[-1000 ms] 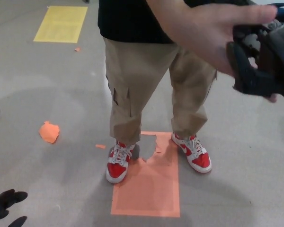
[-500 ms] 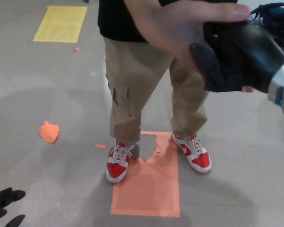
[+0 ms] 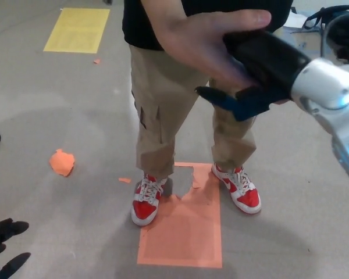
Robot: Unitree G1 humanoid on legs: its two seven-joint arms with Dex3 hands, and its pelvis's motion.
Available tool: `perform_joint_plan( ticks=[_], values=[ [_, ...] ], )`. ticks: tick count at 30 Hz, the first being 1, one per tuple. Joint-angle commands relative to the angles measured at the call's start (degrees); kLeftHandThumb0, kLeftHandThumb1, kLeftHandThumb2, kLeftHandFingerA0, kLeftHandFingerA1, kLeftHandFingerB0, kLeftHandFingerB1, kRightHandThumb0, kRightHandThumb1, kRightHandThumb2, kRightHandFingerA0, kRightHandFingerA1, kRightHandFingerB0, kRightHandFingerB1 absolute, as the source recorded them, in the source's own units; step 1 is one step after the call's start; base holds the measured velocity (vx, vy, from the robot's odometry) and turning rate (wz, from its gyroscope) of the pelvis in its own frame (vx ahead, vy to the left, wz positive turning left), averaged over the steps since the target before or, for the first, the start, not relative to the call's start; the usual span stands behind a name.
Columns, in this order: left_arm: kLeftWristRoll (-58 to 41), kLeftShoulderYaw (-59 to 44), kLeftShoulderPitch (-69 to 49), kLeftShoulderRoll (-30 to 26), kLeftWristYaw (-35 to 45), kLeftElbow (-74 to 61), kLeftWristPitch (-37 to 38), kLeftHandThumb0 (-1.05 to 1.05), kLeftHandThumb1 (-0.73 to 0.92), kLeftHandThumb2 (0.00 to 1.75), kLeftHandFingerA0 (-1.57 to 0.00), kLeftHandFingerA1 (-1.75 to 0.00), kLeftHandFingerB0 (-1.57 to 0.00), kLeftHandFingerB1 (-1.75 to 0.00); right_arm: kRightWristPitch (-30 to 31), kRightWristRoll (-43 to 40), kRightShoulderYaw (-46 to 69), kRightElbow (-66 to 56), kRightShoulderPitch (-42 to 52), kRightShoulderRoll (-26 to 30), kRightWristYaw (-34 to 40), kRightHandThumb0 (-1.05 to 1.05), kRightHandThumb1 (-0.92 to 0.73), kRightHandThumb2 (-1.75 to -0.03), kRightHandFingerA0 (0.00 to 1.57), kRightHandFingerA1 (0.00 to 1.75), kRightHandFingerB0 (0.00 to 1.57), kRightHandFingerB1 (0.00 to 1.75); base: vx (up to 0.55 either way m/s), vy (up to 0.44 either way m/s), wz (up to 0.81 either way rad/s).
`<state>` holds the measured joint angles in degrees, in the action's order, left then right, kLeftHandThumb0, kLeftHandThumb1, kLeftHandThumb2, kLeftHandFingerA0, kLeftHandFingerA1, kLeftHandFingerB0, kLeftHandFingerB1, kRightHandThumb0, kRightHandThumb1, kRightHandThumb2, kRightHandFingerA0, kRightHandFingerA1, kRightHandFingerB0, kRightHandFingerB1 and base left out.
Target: The robot extends its right arm to grab a person's hand and shakes it
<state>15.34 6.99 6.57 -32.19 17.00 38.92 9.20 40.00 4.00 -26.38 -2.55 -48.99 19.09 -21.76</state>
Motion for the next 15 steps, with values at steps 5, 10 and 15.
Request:
perform_joint_plan(
  ticks=[5,10,15],
  values=[
    [-0.5,-1.0,0.1,-1.1,0.9,-0.4,-1.4,-0.75,0.74,1.07,-0.08,-0.44,-0.03,-0.36,-0.2,8.5,-5.5,12.9,2.2,-2.2,3.4,-0.85,-0.51,-0.84,0.0,0.06,0.0,0.0,0.0,0.0,0.0],
    [0.0,-0.8,0.5,-1.1,0.9,-0.2,-1.6,-0.79,0.77,1.08,-0.08,-0.4,-0.08,-0.33,-3.7,11.1,-5.3,20.5,1.8,-4.5,6.4,-0.85,-0.51,-0.84,0.0,0.08,0.0,0.01,0.0,0.0,0.0],
    [-0.3,-1.0,0.5,-0.9,1.1,-0.5,-2.2,-0.84,0.81,0.8,-0.12,-0.34,-0.07,-0.26,-8.7,14.7,-5.2,27.7,1.4,-6.4,11.7,-0.8,-0.5,-0.82,0.0,0.44,0.11,0.24,0.0,0.0,0.0]
  ],
)
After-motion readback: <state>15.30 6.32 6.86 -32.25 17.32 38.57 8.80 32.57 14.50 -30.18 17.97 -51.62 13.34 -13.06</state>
